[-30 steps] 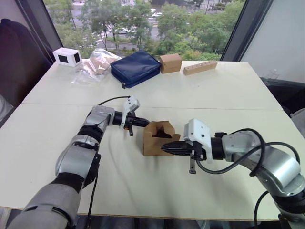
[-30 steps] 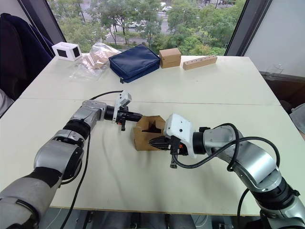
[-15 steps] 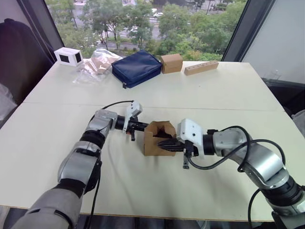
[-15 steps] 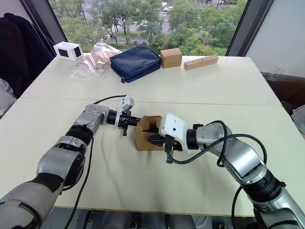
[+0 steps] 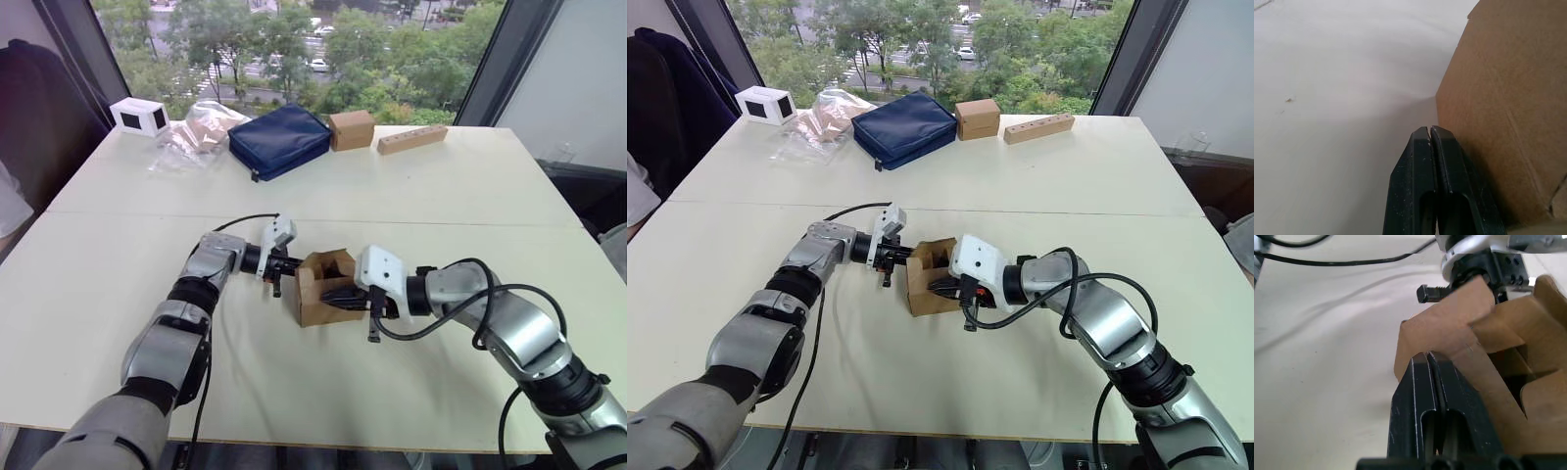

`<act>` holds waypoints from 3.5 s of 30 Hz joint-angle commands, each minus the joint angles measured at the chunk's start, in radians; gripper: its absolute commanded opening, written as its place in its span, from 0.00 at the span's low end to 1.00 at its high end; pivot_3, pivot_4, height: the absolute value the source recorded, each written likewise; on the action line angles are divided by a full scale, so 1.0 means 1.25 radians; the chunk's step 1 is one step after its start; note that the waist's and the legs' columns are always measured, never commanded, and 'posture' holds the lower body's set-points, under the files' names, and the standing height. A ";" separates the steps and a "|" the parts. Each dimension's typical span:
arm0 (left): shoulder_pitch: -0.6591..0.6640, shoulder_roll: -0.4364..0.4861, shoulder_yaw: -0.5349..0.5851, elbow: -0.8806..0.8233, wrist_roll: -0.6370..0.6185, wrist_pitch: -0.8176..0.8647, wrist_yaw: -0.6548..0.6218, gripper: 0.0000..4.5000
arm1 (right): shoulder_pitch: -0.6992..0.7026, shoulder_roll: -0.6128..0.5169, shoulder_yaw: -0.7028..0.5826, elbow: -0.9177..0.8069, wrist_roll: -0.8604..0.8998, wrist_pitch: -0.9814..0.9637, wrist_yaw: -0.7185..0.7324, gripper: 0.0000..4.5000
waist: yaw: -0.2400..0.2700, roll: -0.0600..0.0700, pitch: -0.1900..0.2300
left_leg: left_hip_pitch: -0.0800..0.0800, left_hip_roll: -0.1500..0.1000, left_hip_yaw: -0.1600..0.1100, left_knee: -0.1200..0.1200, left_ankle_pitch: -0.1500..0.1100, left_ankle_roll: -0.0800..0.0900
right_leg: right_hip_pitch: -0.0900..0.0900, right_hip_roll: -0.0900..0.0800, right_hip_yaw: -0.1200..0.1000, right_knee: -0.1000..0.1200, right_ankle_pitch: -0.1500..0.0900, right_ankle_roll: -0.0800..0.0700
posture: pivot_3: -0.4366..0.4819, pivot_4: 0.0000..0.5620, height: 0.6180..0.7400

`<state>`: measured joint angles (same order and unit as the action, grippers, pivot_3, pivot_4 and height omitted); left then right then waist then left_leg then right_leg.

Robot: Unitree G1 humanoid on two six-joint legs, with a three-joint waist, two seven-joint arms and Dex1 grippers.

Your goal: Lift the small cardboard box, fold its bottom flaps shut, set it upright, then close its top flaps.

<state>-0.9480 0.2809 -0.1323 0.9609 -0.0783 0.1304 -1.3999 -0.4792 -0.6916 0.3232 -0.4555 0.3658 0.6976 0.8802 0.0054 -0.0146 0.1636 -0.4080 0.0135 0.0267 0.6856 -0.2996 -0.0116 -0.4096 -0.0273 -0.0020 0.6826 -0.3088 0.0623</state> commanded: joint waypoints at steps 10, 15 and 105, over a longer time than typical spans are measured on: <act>0.023 0.087 0.068 -0.105 -0.044 0.033 0.060 0.01 | -0.032 0.056 0.007 0.068 -0.030 -0.047 0.022 0.00 | -0.006 0.000 0.000 | 0.000 0.000 0.000 0.000 0.000 0.000 | 0.000 0.000 0.000 0.000 0.000 0.000 | 0.48 0.27 1.00; 0.163 0.221 0.102 -0.461 -0.151 0.246 0.003 0.01 | -0.045 0.067 0.001 0.079 -0.035 -0.058 0.031 0.00 | -0.021 0.000 0.000 | 0.000 0.001 0.000 0.000 0.000 0.000 | 0.000 0.000 0.000 0.001 0.000 0.000 | 0.48 0.27 1.00; 0.307 0.120 0.005 -0.725 -0.284 0.329 0.321 0.01 | 0.026 0.029 -0.068 -0.055 -0.033 0.009 0.010 0.00 | -0.014 0.001 -0.001 | 0.002 0.000 -0.001 -0.001 0.001 -0.001 | 0.002 -0.001 0.000 0.000 0.000 0.000 | 0.48 0.27 1.00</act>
<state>-0.5525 0.4320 -0.1435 0.0659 -0.4228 0.5359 -1.0004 -0.4478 -0.6515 0.2479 -0.4787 0.3140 0.7154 0.8912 -0.0126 -0.0131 0.1625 -0.4059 0.0140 0.0252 0.6846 -0.2989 -0.0129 -0.4073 -0.0280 -0.0019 0.6827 -0.3088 0.0619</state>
